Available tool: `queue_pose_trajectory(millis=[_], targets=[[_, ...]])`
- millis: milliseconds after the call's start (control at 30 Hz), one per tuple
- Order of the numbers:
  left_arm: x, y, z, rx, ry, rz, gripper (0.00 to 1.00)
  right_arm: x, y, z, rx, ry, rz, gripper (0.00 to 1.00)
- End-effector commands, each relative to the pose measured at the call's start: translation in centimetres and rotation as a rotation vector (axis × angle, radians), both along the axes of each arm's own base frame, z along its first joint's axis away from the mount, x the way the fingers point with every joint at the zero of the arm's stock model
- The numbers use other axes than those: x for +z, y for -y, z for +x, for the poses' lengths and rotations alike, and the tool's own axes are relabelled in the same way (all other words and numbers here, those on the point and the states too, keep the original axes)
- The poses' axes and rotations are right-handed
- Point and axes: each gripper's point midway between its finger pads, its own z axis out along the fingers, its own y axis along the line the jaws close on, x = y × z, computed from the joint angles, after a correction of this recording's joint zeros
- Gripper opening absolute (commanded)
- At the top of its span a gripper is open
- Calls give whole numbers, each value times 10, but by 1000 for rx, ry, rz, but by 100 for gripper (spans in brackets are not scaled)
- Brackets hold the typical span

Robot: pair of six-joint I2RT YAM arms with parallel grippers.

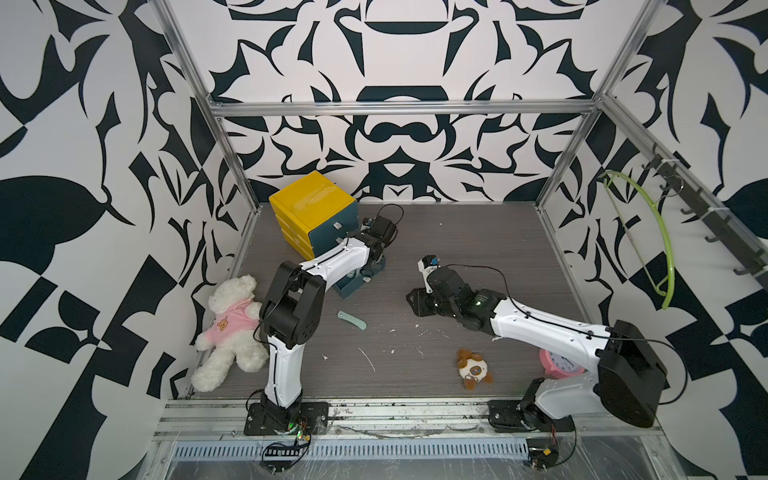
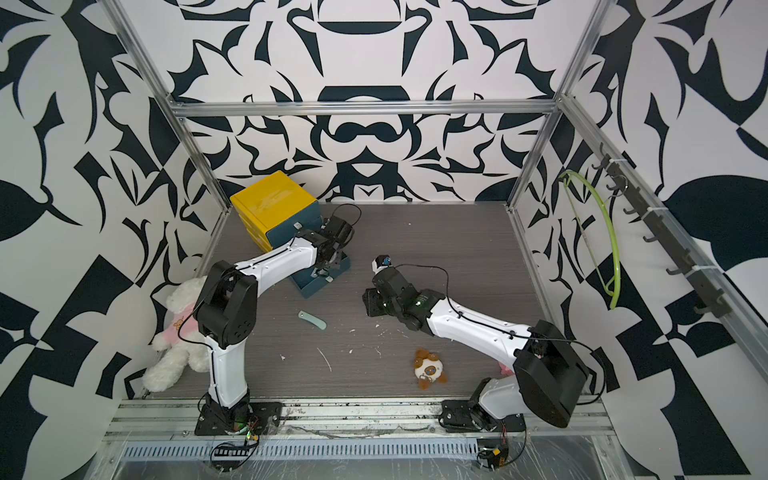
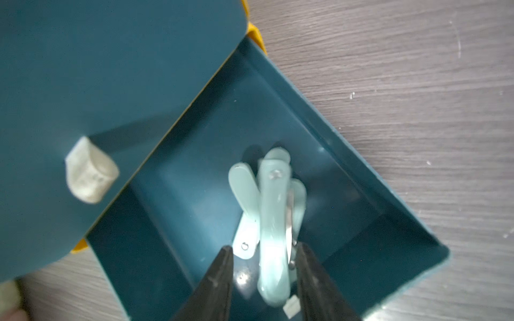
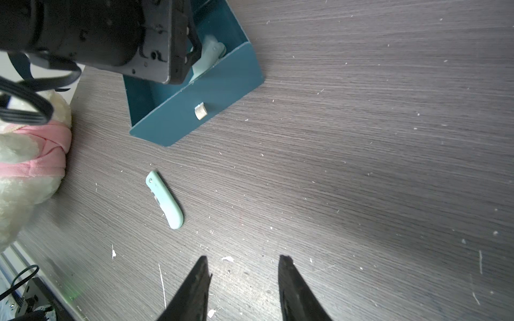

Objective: Place the fruit knives into the drawer by color
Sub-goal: Place the fruit knife in the drawer, then pick up the fruit knife from the center of the board.

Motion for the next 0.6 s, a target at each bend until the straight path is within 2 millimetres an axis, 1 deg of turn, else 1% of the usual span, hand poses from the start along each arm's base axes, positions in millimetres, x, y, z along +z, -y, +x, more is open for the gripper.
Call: queue_pose_trajectory(millis=[0, 100, 200, 300, 367, 400, 433, 533, 567], targets=[[22, 4, 4, 3, 34, -56, 52, 17, -1, 2, -2, 36, 43, 44], [39, 9, 2, -3, 64, -110, 58, 19, -2, 2, 0, 39, 48, 45], [63, 13, -3, -7, 100, -182, 65, 20, -3, 1, 7, 36, 52, 46], [90, 20, -14, -22, 132, -291, 75, 21, -6, 0, 21, 33, 57, 47], [107, 23, -27, -36, 155, -376, 83, 22, -8, 0, 31, 29, 58, 47], [115, 24, -33, -39, 162, -413, 84, 22, -10, 0, 39, 28, 57, 47], [121, 27, -42, -51, 168, -456, 91, 22, -12, -1, 52, 24, 56, 47], [134, 28, -70, -76, 180, -546, 97, 20, -22, -4, 93, 20, 31, 47], [134, 25, -81, -77, 178, -563, 99, 19, -27, -6, 111, 20, 17, 47]])
